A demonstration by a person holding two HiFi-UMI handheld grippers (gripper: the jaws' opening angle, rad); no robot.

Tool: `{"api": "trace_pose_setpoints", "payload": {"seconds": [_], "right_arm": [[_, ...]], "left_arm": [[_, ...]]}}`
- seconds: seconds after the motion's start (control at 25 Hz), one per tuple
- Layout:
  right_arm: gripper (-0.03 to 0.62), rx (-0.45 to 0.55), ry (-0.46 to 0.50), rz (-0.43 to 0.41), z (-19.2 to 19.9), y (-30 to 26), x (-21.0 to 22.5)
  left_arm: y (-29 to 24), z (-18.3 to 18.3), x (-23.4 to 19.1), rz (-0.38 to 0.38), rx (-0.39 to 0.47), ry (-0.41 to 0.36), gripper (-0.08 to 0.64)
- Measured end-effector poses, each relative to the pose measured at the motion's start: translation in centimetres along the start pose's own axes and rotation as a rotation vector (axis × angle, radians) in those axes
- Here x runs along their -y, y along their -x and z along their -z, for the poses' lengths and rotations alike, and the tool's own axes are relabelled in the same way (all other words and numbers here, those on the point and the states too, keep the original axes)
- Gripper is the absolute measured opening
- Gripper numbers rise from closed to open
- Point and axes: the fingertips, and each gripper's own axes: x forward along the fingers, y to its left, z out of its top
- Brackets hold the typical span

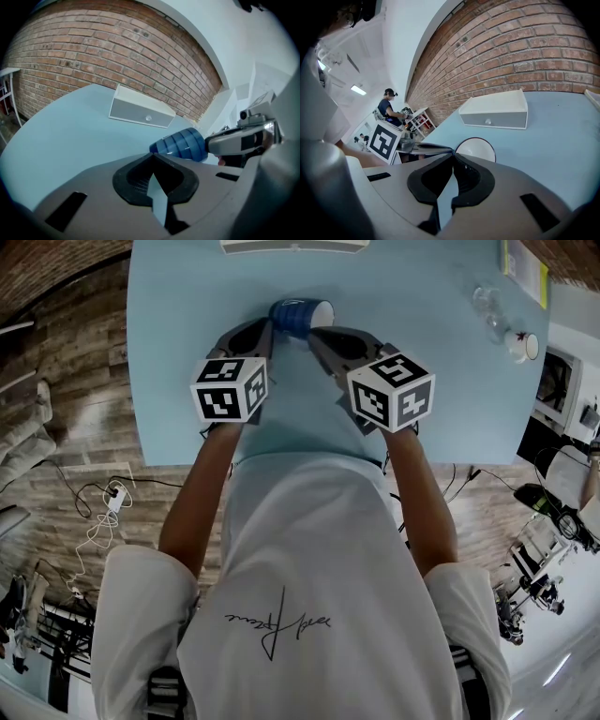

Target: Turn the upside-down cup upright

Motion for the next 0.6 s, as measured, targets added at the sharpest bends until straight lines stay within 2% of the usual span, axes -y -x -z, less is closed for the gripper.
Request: {"api": "trace_pose_setpoints", "payload": {"seconds": [0.48, 0.6], "right_arm": [[0.022, 0.01, 0.004, -0.014, -0.59, -0.18, -0.54], [0.023, 0.012, 0.008, -0.015, -0.8, -0.25, -0.77]], "left_arm": [[-0.11, 0.03, -0.2, -0.003, -0.001, 0.022, 0.009], [-0.01, 0.01, -0.34, 0.004, -0.002, 0.063, 0.009]]}}
